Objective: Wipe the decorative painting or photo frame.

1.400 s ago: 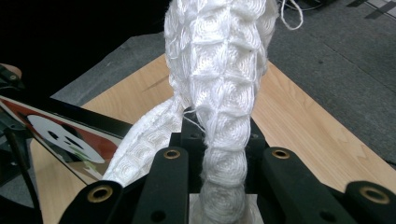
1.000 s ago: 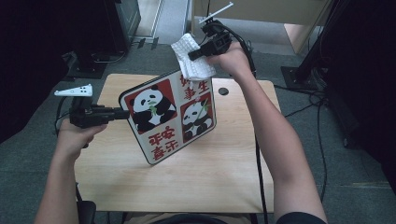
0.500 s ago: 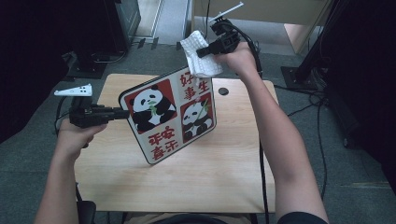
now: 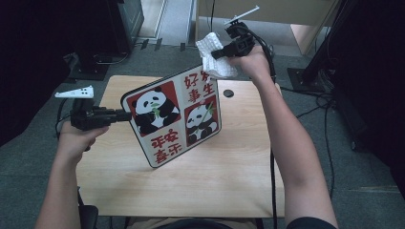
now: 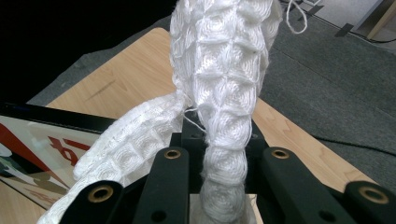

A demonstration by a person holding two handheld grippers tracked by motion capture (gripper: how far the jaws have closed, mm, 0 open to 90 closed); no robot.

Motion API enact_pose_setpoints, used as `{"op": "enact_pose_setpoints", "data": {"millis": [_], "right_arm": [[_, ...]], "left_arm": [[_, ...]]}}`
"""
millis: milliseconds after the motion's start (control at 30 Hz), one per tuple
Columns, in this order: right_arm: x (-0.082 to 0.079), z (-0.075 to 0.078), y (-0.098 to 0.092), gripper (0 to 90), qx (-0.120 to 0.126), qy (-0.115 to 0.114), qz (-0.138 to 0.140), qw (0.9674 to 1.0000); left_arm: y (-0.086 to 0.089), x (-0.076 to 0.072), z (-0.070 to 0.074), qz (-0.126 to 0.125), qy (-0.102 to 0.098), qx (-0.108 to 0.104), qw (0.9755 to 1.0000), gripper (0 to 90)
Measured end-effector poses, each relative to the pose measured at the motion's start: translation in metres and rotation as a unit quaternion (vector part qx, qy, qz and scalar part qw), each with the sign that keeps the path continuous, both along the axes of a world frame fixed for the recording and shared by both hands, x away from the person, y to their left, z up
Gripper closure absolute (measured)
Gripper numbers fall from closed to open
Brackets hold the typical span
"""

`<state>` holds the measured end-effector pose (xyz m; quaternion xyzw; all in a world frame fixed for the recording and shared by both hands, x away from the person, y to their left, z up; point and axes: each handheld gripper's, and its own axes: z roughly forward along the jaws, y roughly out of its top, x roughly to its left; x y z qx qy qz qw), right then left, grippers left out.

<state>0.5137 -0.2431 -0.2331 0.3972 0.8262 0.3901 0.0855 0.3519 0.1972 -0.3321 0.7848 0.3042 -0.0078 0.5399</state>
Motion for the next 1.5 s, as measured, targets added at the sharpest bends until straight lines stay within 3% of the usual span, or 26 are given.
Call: {"op": "enact_pose_setpoints", "data": {"millis": [133,300,467,933,1133,1500], "right_arm": [[0.0,-0.003,-0.003,78.6,0.003,0.0,-0.003,1.0],[-0.002,-0.01,-0.007,78.7,-0.012,-0.002,-0.007,0.9999],[-0.007,-0.018,-0.011,78.9,0.0,-0.012,-0.013,0.9998],[-0.011,-0.038,-0.018,79.2,0.008,0.0,-0.022,0.9997],[-0.015,-0.048,-0.017,79.6,-0.002,0.002,-0.024,0.9997],[-0.021,-0.073,-0.025,79.6,0.021,0.008,-0.029,0.9993]], "left_arm": [[0.0,0.0,0.0,0.002,-0.001,0.002,1.0,79.0],[0.0,0.0,0.0,0.004,0.0,0.002,1.0,78.9],[0.0,-0.001,0.0,0.008,-0.002,0.004,1.0,78.9],[0.0,0.0,0.0,0.011,0.003,0.0,0.9999,78.7],[0.0,0.0,-0.001,0.012,0.004,-0.002,0.9999,78.7],[0.0,0.0,-0.001,0.011,0.006,-0.003,0.9999,78.6]]}}
